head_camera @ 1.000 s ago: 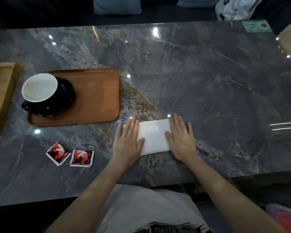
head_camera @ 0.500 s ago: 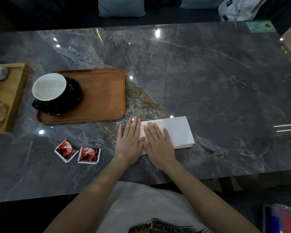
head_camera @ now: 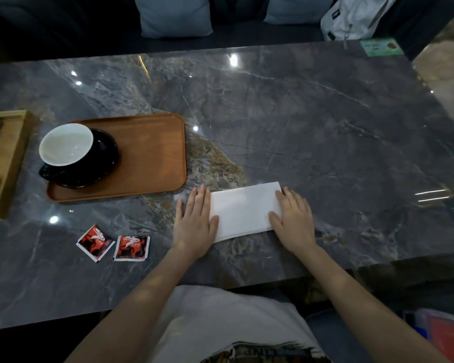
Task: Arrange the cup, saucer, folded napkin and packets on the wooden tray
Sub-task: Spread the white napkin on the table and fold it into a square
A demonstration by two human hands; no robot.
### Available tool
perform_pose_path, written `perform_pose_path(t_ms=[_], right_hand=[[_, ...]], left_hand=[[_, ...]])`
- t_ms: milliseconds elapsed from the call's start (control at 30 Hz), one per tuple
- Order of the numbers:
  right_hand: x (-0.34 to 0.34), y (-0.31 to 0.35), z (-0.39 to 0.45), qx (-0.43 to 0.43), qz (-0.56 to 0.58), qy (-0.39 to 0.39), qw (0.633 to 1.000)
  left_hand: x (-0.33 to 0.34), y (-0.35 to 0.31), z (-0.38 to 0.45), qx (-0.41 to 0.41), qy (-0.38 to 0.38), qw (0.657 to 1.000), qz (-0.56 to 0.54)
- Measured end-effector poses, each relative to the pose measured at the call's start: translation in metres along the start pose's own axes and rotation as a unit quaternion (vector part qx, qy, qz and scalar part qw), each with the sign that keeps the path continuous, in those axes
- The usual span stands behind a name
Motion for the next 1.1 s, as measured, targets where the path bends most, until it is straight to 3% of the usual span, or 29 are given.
perform_pose_path(t_ms=[100, 200, 367, 667, 833, 900, 1000, 1100], right_hand=[[-0.015, -0.001, 0.016, 0.071, 0.034, -0.031, 0.996], [-0.010, -0.004, 0.028, 0.157, 0.030, 0.011, 0.987], [-0.003, -0.011, 0.033, 0.262, 0.065, 0.054, 0.961], [0.000, -0.019, 0.039, 0.300, 0.134, 0.082, 0.941], [-0.004, -0.019, 0.038, 0.274, 0.144, 0.042, 0.950], [-0.005, -0.023, 0.037, 0.305, 0.196, 0.029, 0.932], [-0.003, -0.021, 0.033, 0.359, 0.325, 0.068, 0.872], [-0.007, -0.006, 0.034, 0.340, 0.383, 0.114, 0.851]], left_hand=[[-0.002, -0.003, 0.001, 0.003, 0.006, 1.000, 0.028], [-0.006, -0.008, 0.003, -0.010, 0.002, 0.998, 0.063], [-0.004, -0.053, 0.005, 0.027, -0.012, 0.999, -0.011], [0.013, -0.059, 0.006, -0.042, -0.030, 0.997, -0.063], [0.013, -0.060, 0.008, -0.043, -0.043, 0.996, -0.061], [0.014, -0.059, 0.007, -0.043, -0.041, 0.996, -0.060], [0.014, -0.059, 0.007, -0.045, -0.039, 0.997, -0.057], [0.012, -0.059, 0.008, -0.049, -0.040, 0.996, -0.056]])
Point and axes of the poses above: each hand's wrist, its own z-axis towards the middle knuckle, its own x-axis out of the palm, y = z × x, the point moved 9 cm from there along z, towards the middle knuckle, and after that the axes turned 13 degrees about -y, right-handed, at the moved point
